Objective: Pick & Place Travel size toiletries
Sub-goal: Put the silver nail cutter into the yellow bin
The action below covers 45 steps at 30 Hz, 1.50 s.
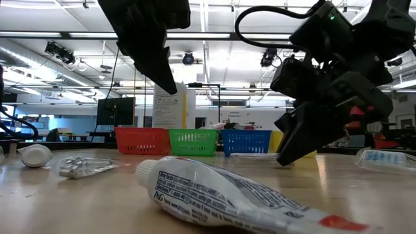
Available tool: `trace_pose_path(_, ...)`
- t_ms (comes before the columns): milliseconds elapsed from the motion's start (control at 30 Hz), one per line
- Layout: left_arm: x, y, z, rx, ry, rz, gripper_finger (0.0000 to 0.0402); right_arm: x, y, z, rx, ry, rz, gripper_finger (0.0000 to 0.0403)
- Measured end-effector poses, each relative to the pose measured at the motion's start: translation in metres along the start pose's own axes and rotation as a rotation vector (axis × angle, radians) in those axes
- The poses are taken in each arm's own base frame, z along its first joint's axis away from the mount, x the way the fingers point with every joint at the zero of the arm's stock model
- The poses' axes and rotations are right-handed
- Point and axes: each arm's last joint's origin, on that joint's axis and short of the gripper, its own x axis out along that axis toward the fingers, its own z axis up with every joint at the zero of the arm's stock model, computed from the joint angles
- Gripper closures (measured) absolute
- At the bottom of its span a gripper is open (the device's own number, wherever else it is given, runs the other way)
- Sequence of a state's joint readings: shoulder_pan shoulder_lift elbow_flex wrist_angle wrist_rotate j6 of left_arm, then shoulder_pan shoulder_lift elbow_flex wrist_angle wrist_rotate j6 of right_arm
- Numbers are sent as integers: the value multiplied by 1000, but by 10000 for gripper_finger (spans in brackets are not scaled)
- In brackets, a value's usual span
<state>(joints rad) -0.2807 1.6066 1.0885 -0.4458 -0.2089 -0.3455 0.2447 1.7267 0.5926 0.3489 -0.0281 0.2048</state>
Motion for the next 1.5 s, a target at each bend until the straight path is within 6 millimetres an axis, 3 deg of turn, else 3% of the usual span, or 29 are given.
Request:
trace_pose_path(200,0,-1,0,21,-6,16,297,-1,3,4,-1,-15,63,346)
trace_pose_path(367,0,1,-1,57,-5,46,297,-12,3,20,-2,-76,68,347)
trace_pose_path(533,-1,2,-1,64,-19,96,297,-38,-3,34,12,-114,38,347)
trace_pose_path(700,-8,4,0,120,-26,106,297,-72,-18,38,51,-98,-134,346)
trace_pose_path(967,-50,14,2,112,-82,136,297,-119,-48,31,100,-25,-442,342)
trace_pose_path(1233,-99,25,5,74,-223,155,296,-134,-96,22,238,32,-677,342)
trace_pose_path(1500,-130,32,0,98,-294,153,297,-149,-138,9,438,50,-728,342)
